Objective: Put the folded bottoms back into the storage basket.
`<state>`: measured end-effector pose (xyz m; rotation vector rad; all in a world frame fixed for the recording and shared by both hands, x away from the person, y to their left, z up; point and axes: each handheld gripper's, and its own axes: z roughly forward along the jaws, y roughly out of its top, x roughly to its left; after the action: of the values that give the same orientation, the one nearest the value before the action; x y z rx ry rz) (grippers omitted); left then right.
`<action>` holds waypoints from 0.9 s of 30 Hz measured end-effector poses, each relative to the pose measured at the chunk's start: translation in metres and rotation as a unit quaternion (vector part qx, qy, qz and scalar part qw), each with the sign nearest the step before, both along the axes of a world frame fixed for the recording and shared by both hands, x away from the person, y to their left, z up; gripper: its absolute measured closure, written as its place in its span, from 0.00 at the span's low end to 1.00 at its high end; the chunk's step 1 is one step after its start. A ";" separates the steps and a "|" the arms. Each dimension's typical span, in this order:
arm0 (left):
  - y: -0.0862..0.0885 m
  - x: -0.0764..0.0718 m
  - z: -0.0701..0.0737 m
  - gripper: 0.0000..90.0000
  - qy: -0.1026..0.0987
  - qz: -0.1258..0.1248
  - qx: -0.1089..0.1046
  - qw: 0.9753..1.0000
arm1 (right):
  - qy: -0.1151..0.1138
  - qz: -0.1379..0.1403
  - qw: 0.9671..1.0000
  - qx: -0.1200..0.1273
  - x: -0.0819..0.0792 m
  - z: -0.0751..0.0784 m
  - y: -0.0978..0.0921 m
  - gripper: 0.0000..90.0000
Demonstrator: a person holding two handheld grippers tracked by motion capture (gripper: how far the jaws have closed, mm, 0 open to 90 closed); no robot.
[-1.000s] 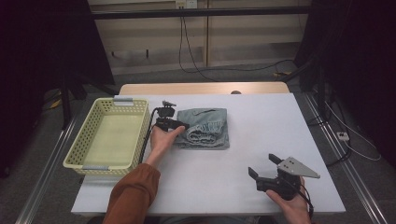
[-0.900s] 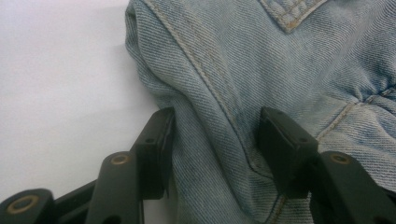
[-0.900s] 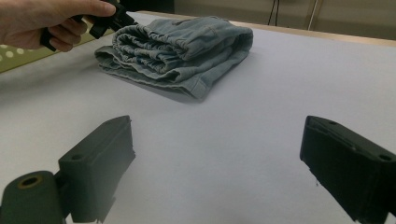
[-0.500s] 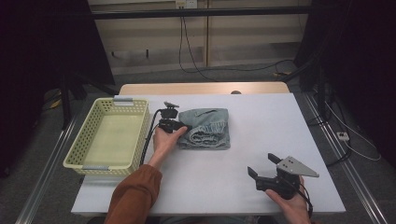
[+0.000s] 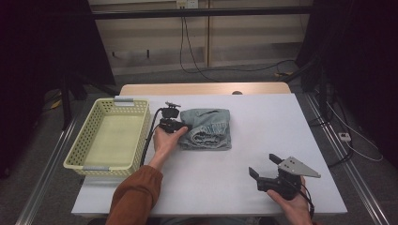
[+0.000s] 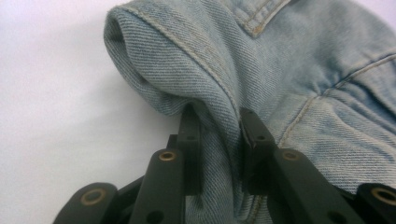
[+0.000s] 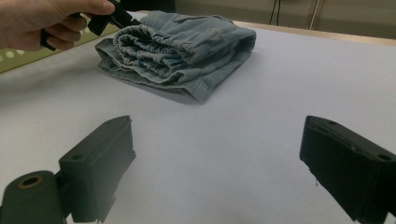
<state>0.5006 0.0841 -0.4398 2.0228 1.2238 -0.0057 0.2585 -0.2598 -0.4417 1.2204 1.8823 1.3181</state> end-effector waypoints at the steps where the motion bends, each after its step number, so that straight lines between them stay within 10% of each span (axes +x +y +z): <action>1: 0.000 0.000 0.001 0.82 -0.001 0.001 -0.002 1.000 | 0.001 -0.001 1.000 0.000 0.000 0.000 0.000 0.11; 6: 0.004 -0.001 0.007 0.82 -0.001 0.000 -0.023 1.000 | 0.000 -0.003 1.000 0.001 -0.002 0.001 -0.001 0.11; 15: -0.003 -0.013 0.029 0.83 -0.073 -0.014 -0.011 0.997 | 0.000 -0.004 1.000 -0.001 -0.002 0.001 -0.001 0.11; 27: -0.004 -0.020 0.053 0.84 -0.109 -0.032 -0.007 0.993 | -0.002 -0.004 1.000 -0.001 -0.003 0.001 -0.001 0.11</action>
<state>0.4805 0.0797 -0.3867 1.9910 1.0189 0.1720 0.2555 -0.2611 -0.4406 1.2230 1.8738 1.3127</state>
